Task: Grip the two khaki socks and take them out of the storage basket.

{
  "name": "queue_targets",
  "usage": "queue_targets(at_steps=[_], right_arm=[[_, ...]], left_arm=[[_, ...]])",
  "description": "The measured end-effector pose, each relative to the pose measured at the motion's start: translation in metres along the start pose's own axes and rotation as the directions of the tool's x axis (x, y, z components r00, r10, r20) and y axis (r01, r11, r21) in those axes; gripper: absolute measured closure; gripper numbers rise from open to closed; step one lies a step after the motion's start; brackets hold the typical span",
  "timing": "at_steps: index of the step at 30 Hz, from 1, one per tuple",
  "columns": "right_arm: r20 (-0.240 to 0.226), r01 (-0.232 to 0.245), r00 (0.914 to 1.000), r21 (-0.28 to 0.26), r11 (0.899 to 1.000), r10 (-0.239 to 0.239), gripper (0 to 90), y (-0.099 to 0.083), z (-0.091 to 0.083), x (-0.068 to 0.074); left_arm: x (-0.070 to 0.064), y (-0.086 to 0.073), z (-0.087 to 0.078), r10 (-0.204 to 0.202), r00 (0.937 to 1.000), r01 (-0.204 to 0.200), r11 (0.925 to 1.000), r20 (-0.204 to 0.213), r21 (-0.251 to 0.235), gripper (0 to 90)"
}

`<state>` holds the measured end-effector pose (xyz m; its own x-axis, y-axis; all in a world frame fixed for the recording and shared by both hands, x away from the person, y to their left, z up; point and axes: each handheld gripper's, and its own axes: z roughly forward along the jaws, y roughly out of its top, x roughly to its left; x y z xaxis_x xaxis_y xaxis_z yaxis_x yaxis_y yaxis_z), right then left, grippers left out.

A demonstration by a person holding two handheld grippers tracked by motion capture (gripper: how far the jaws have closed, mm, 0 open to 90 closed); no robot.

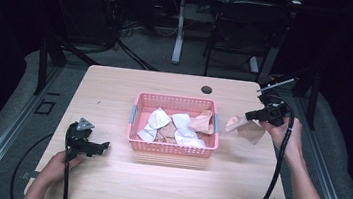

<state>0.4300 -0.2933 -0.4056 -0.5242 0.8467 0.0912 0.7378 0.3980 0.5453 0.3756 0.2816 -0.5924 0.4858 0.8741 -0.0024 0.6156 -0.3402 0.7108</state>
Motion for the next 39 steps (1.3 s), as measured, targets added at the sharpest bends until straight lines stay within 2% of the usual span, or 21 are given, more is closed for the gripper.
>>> queue_targets(at_steps=[15,17,18,22,23,29,31,33,35,39], right_arm=[[0.006,-0.045,0.999,0.053,0.998,0.045,89.2,-0.012,0.02,-0.015],[0.014,-0.04,0.9991,0.072,0.997,0.039,89.2,-0.013,0.021,-0.018],[0.005,-0.056,0.9984,0.063,0.996,0.056,89.2,-0.014,0.023,-0.018],[0.012,-0.052,0.9986,0.092,0.994,0.051,89.2,-0.015,0.027,-0.022],[0.005,-0.062,0.9981,0.082,0.995,0.062,89.2,-0.016,0.028,-0.022],[0.015,-0.062,0.9981,0.113,0.992,0.06,89.1,-0.018,0.033,-0.024],[0.009,-0.071,0.9975,0.105,0.992,0.07,89.1,-0.018,0.036,-0.024],[0.013,-0.06,0.9982,0.128,0.99,0.059,89.0,-0.019,0.038,-0.026],[0.014,-0.069,0.9976,0.131,0.989,0.068,88.6,-0.02,0.041,-0.026],[0.017,-0.075,0.9972,0.136,0.988,0.073,84.3,-0.021,0.043,-0.027]], left_arm=[[0.0,0.0,0.0,0.0,1.0,0.0,1.0,-0.001,-0.001,0.0],[0.0,0.0,0.0,0.0,1.0,0.0,1.0,-0.001,-0.001,0.0],[0.0,0.0,0.0,0.0,1.0,0.0,1.0,0.0,0.0,0.0],[0.0,0.0,0.0,0.0,1.0,0.0,1.0,-0.001,-0.001,0.0],[0.0,0.0,0.0,0.0,1.0,0.0,1.0,-0.001,-0.001,0.0],[0.0,0.0,0.0,0.0,1.0,0.0,1.0,-0.001,0.0,0.0],[0.0,0.0,0.0,0.001,1.0,-0.001,1.0,0.001,0.001,0.0],[0.0,0.0,0.0,0.0,1.0,0.0,1.0,-0.001,-0.001,0.0],[0.0,0.0,0.0,0.0,1.0,0.0,1.0,-0.001,-0.001,0.0],[0.0,0.0,0.0,0.0,1.0,0.0,1.0,-0.001,0.0,0.0]])
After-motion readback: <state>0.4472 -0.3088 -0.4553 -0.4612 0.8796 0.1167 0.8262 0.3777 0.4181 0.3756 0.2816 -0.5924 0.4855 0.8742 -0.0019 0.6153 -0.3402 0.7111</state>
